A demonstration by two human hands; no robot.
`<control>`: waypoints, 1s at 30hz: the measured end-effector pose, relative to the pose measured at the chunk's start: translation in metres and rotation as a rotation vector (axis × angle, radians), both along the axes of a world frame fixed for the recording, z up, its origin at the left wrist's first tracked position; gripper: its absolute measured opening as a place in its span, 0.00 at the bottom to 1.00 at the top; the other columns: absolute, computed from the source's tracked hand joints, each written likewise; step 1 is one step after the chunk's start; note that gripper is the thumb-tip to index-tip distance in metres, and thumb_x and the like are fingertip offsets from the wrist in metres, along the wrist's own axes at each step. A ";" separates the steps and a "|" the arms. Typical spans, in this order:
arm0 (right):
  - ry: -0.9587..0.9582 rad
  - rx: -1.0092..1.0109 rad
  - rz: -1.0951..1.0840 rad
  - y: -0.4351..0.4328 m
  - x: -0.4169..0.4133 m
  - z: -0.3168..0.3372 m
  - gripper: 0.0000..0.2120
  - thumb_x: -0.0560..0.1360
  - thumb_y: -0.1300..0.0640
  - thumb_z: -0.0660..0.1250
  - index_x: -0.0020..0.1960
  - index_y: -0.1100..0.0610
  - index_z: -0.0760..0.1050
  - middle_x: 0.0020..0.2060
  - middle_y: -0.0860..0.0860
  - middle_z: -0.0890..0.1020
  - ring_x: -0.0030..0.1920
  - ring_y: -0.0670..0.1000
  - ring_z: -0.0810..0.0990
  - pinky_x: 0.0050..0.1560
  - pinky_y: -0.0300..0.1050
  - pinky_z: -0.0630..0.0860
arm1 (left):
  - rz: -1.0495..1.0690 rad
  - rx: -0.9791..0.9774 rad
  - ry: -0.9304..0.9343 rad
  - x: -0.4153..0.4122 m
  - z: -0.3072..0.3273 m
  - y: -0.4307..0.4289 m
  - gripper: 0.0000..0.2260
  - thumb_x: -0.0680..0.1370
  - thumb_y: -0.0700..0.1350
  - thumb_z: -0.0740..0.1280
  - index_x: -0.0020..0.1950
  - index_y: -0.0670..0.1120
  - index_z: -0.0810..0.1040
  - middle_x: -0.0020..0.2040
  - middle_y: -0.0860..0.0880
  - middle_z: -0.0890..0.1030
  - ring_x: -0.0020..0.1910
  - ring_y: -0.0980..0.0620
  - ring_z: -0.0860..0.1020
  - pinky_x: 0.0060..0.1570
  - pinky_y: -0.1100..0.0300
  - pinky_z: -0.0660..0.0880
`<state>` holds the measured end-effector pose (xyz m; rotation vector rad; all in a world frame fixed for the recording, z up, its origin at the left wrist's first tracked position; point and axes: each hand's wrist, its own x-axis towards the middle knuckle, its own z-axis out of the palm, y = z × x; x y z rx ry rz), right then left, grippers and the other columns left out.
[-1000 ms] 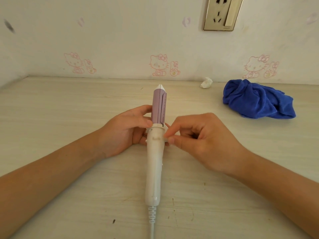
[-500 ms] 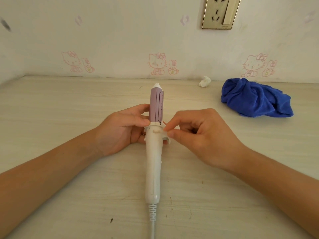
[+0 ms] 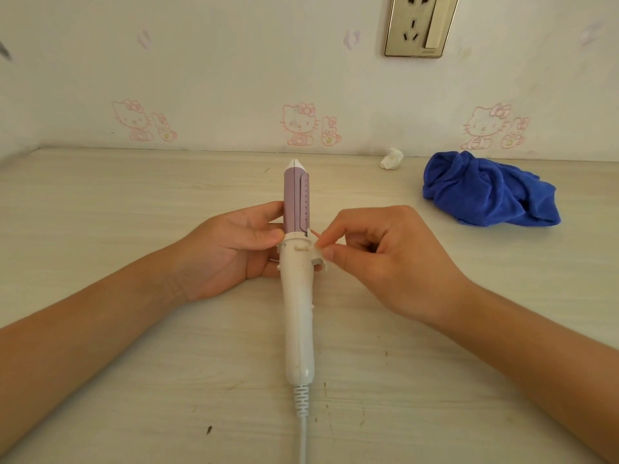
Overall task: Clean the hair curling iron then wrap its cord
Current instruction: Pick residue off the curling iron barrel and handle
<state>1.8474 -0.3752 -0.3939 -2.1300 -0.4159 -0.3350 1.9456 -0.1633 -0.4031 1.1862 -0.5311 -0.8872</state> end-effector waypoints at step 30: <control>0.026 -0.027 0.129 -0.001 -0.005 -0.003 0.06 0.77 0.66 0.73 0.45 0.57 0.85 0.23 0.45 0.66 0.25 0.44 0.63 0.31 0.32 0.63 | -0.008 -0.018 0.022 0.001 -0.001 0.001 0.22 0.77 0.35 0.59 0.73 0.37 0.69 0.52 0.41 0.84 0.44 0.46 0.83 0.42 0.56 0.81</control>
